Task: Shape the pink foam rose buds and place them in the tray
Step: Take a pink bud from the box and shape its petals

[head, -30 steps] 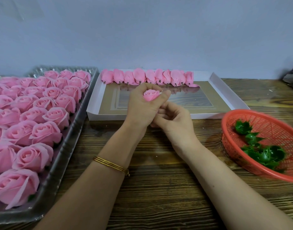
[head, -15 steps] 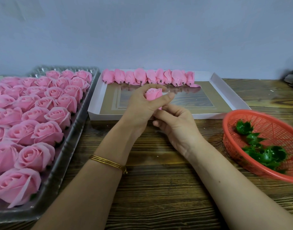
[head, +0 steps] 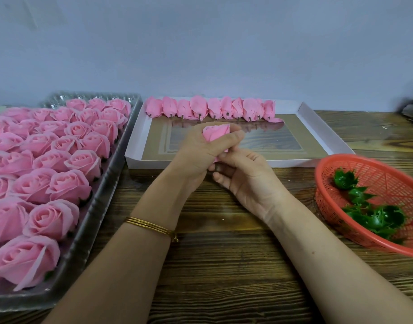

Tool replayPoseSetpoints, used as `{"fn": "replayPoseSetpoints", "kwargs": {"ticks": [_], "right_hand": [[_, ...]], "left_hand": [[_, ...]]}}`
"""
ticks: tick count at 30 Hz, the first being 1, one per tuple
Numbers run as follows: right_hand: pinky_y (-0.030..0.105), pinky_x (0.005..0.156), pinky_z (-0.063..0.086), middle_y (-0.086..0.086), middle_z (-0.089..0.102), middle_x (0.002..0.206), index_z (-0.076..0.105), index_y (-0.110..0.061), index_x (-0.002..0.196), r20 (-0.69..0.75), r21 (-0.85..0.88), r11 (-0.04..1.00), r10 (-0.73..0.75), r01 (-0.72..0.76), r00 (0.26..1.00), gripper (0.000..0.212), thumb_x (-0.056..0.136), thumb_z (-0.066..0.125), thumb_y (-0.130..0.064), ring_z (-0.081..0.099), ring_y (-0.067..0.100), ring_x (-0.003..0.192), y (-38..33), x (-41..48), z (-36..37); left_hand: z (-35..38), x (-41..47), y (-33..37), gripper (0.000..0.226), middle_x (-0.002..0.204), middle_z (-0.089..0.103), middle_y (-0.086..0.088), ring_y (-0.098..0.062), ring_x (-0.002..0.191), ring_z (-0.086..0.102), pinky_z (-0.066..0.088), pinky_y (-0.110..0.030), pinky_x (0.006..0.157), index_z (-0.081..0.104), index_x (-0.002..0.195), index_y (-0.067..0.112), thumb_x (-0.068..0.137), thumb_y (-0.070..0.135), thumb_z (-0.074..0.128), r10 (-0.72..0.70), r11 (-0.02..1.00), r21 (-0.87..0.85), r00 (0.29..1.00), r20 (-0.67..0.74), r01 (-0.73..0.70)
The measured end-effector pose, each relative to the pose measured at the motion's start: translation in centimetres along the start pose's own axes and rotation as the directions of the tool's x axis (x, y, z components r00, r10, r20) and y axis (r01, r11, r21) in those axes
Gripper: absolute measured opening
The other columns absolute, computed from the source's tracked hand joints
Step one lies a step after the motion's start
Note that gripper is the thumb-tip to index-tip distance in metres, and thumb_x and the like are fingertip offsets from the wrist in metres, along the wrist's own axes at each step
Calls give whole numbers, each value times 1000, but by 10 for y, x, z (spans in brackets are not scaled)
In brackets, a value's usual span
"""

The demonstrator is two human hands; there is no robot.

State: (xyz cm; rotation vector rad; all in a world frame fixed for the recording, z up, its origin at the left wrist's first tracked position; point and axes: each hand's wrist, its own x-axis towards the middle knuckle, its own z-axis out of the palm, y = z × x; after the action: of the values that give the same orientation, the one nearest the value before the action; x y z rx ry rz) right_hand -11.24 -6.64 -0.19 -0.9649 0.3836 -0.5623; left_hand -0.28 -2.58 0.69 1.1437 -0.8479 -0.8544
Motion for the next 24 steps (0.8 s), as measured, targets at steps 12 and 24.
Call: {"fn": "replayPoseSetpoints", "kwargs": {"ticks": [12,24], "right_hand": [[18,62,48,-10,60,54,61,-2,87,-163,-378,902,-285,207,945,21,76,69,15,55,2,55,8,0,3],[15,61,49,7,62,70,66,-1,84,-38,-99,994,-55,51,998,13,90,56,5,59,12,68,3,1,0]], "left_hand": [[9,3,-7,17,59,65,3,-10,53,62,54,-25,51,69,72,16,80,2,75,71,997,25,982,-174,-68],[-1,2,-1,25,76,51,-15,-21,61,46,29,-22,43,57,73,10,77,29,73,20,987,160,1000,11,-21]]}}
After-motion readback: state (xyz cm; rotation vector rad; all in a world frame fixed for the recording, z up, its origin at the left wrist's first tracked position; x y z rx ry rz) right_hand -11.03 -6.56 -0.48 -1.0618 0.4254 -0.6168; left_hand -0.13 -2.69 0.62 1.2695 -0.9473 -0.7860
